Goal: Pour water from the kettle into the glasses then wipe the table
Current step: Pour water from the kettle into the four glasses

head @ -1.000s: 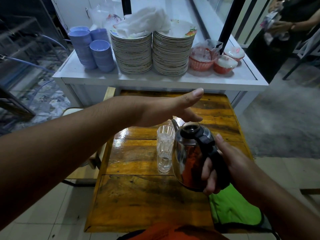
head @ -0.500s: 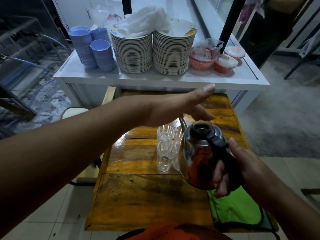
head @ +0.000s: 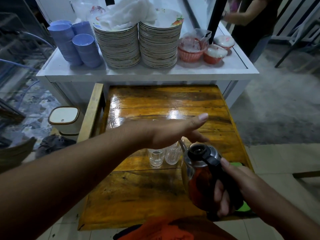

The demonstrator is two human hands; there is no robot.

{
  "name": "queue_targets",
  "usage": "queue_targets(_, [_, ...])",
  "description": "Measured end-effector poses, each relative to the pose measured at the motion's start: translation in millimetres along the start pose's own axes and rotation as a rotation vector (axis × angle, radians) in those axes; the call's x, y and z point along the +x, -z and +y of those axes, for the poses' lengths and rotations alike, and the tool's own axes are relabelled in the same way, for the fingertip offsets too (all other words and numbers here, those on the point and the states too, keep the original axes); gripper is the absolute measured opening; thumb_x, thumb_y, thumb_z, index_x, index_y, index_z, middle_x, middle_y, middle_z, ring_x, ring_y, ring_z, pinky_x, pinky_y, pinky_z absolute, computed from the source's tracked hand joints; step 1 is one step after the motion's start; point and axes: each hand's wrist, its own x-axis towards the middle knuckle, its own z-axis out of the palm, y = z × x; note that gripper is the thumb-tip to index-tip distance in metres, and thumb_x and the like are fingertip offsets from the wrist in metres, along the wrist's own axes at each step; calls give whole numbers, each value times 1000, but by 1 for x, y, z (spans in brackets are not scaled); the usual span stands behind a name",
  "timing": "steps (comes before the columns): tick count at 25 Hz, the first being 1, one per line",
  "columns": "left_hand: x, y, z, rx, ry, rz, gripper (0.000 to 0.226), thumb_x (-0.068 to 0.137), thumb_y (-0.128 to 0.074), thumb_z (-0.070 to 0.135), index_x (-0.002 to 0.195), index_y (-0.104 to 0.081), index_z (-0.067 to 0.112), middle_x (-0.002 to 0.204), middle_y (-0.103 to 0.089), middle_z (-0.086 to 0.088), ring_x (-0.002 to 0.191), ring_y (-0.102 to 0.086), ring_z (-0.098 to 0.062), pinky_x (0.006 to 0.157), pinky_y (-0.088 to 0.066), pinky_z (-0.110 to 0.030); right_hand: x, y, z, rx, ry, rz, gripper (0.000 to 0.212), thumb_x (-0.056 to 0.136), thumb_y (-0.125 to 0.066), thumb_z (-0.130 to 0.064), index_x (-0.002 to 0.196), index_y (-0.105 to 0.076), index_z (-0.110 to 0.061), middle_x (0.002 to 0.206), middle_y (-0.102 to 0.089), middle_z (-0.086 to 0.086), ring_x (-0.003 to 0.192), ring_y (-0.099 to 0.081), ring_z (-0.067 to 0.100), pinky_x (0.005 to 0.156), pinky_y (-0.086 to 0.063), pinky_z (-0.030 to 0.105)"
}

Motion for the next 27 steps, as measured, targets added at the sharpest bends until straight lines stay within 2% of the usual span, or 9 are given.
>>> queue_targets(2, [2, -3, -1, 13, -12, -55, 88, 90, 2, 66, 142, -54, 22, 149, -51, -4, 125, -37, -7, 108, -25, -38, 1, 0, -2, -16, -27, -24, 84, 82, -31, -71, 63, -74, -2, 58, -69, 27, 58, -64, 34, 49, -48, 25])
queue_targets(5, [6, -5, -6, -2, 35, -35, 86, 90, 2, 64, 143, -52, 22, 152, -48, -2, 126, -40, -9, 92, -31, -21, 5, 4, -9, -46, -41, -40, 82, 83, -32, -71, 65, -74, -3, 60, -70, 26, 59, -64, 34, 50, -49, 26])
queue_targets(6, [7, -5, -7, 9, 34, -28, 87, 88, 1, 64, 144, -52, 23, 153, -47, -1, 126, -41, -10, 89, -31, -20, 6, 6, -13, -58, -43, -42, 81, 83, -32, -71, 65, -75, -4, 60, -70, 25, 59, -65, 34, 51, -50, 26])
queue_targets(9, [12, -2, -14, -16, 3, -22, 94, 79, -3, 71, 145, -50, 22, 153, -47, 0, 135, -43, -10, 100, -35, -25, 9, 12, -24, -71, -45, -55, 81, 89, -31, -69, 66, -75, -4, 61, -71, 25, 58, -65, 33, 52, -52, 28])
queue_targets(12, [20, 2, -21, -57, -24, -14, 96, 85, -1, 75, 147, -47, 17, 154, -45, -1, 138, -43, -10, 109, -35, -27, 10, 17, -36, -54, -41, -81, 80, 93, -31, -66, 70, -74, -2, 61, -70, 25, 53, -65, 30, 50, -52, 27])
queue_targets(18, [27, 8, -23, -58, -26, -27, 96, 87, 1, 73, 150, -41, 15, 157, -41, -5, 142, -41, -16, 113, -33, -30, 14, 23, -53, -31, -78, -175, 79, 95, -29, -65, 75, -72, -3, 63, -68, 21, 61, -67, 32, 52, -53, 29])
queue_targets(22, [26, 10, -21, -53, 5, -27, 86, 93, 3, 63, 152, -37, 14, 158, -38, -6, 143, -38, -17, 104, -33, -22, 16, 28, -59, -21, -109, -236, 79, 95, -29, -67, 78, -74, -4, 66, -69, 20, 62, -69, 31, 55, -55, 30])
queue_targets(27, [27, 13, -22, -71, -3, -50, 90, 91, 4, 65, 151, -39, 12, 157, -40, -8, 143, -39, -19, 112, -30, -31, 18, 32, -66, -40, -137, -279, 80, 95, -29, -68, 84, -72, -1, 68, -69, 19, 61, -70, 28, 56, -55, 29])
